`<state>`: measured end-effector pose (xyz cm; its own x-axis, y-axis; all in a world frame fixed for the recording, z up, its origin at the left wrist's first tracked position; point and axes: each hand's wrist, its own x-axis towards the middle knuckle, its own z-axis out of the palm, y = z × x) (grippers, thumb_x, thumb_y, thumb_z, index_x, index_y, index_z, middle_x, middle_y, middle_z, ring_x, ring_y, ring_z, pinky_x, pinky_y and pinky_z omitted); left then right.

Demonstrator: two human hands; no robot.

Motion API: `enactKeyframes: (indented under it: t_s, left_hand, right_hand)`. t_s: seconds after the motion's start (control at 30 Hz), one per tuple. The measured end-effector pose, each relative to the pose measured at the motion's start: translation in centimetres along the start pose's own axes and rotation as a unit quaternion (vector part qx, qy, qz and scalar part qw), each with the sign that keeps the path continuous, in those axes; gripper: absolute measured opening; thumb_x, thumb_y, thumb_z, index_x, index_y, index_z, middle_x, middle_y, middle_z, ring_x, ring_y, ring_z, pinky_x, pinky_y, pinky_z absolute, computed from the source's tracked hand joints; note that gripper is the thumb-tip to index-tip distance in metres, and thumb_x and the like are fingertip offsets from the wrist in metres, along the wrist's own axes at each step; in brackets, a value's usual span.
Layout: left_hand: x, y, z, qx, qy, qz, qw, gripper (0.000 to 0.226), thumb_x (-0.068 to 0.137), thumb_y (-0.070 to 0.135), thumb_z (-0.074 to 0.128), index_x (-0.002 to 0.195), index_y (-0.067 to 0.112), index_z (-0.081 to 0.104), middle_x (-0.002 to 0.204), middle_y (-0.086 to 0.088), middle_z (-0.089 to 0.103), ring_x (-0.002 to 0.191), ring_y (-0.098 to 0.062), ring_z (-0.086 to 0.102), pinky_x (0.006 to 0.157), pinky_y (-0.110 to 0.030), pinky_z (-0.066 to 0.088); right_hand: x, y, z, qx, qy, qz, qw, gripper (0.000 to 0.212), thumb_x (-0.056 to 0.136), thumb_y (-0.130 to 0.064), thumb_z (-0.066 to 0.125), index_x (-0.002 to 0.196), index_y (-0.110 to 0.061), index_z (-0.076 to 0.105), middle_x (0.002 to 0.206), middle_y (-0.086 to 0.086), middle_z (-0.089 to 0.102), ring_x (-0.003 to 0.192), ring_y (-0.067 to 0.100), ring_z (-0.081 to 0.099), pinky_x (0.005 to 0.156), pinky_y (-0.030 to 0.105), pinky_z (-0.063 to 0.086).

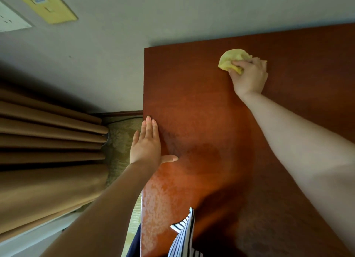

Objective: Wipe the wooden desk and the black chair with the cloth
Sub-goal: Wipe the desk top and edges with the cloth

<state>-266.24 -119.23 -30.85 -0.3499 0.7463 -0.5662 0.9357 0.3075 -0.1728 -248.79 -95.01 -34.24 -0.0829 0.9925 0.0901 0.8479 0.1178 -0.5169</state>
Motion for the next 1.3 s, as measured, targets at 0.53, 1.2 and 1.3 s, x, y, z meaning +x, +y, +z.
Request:
enactKeyframes:
  t_s: [0.53, 1.2, 1.3]
  left_hand:
    - [-0.6, -0.4, 0.0, -0.027, 0.037, 0.011, 0.999, 0.128, 0.066, 0.082, 0.047, 0.149, 0.007, -0.015, 0.158, -0.009, -0.016, 0.147, -0.021, -0.008, 0.118, -0.037, 0.006]
    - [6.0, -2.2, -0.3, -0.248, 0.016, -0.001, 0.969, 0.154, 0.039, 0.082, 0.057, 0.139, 0.011, -0.036, 0.152, -0.006, -0.034, 0.144, -0.023, -0.019, 0.117, -0.044, -0.003]
    - [6.4, -2.2, -0.5, -0.278, -0.008, 0.007, 0.960, 0.156, 0.037, 0.079, 0.060, 0.135, 0.012, -0.041, 0.151, -0.006, -0.036, 0.145, -0.025, -0.017, 0.118, -0.045, 0.003]
  right_hand:
    - [-17.9, 4.0, -4.5, 0.071, -0.214, -0.373, 0.900, 0.035, 0.068, -0.022, 0.083, 0.102, -0.026, 0.074, 0.085, -0.002, 0.059, 0.085, 0.019, 0.051, 0.080, 0.033, 0.038]
    - [-5.0, -0.1, -0.1, 0.004, -0.043, -0.157, 0.987, 0.029, 0.081, -0.024, 0.072, 0.110, -0.023, 0.070, 0.112, 0.008, 0.060, 0.104, 0.033, 0.051, 0.086, 0.039, 0.038]
    - [-2.0, -1.4, 1.2, -0.007, -0.028, -0.096, 0.995, 0.029, 0.085, -0.029, 0.066, 0.114, -0.027, 0.067, 0.119, 0.004, 0.057, 0.110, 0.028, 0.047, 0.092, 0.035, 0.033]
